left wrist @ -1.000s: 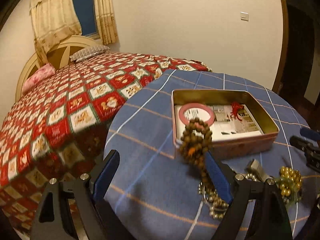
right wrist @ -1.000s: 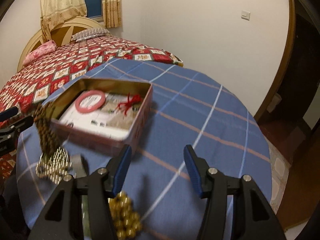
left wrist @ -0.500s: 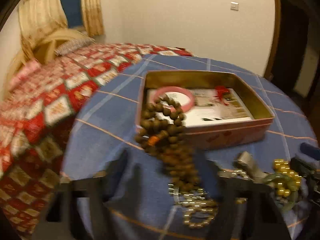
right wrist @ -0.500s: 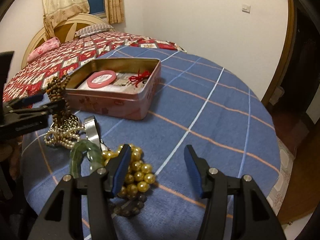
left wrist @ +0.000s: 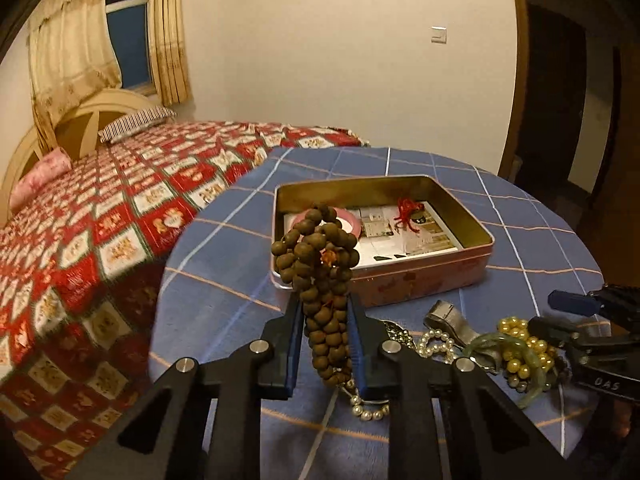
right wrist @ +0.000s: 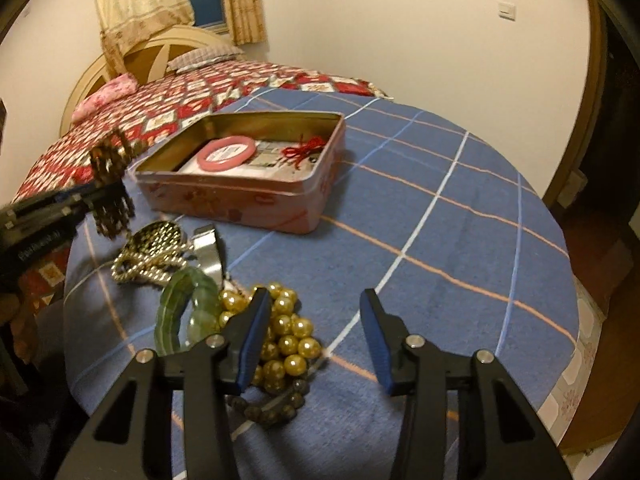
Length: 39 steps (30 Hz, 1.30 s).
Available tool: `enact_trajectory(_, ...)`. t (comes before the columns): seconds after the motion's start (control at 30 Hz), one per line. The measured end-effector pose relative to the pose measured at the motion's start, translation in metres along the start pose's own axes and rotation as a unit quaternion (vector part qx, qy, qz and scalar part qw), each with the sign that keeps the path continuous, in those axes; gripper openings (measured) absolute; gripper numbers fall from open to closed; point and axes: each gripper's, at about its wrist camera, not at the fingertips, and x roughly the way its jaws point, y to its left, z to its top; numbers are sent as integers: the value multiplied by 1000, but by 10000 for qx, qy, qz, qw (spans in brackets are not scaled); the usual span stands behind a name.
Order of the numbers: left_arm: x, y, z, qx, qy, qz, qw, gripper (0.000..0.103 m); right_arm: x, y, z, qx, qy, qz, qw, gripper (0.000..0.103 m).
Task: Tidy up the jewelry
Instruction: 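Hold the wooden beads in the left tool while the right tool grasps the gold bead bracelet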
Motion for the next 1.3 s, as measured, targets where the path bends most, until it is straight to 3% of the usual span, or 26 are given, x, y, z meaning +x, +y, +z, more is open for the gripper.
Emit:
enact_trajectory(0.13, 2, 1, -8, 12, 122, -22, 9999, 21, 2, 4, -1, -91, 23, 47, 9999, 49)
enact_trajectory(0.27, 5, 4, -13, -41, 193, -48, 9998, 21, 1, 9, -2, -205, 75, 232, 9995, 28)
enact_trajectory(0.47, -1, 7, -12, -69, 123, -25, 9999, 21, -7, 7, 1, -57, -69, 315, 9995, 28)
enact_trajectory(0.63, -5, 8, -13, -87, 148, -38, 9998, 21, -16, 20, 0, -307, -6, 503, 9983, 29)
enact_trajectory(1.13, -3, 2, -20, -65, 232, -111, 9996, 21, 0, 35, -6, -684, -113, 167, 9975, 29)
enact_trajectory(1.23, -4, 2, -20, -68, 217, -107, 9997, 21, -1, 34, -7, -663, -171, 128, 9976, 25)
enact_trajectory(1.3, -4, 3, -20, -83, 224, -107, 9997, 21, -3, 34, -7, -694, -162, 104, 9974, 13)
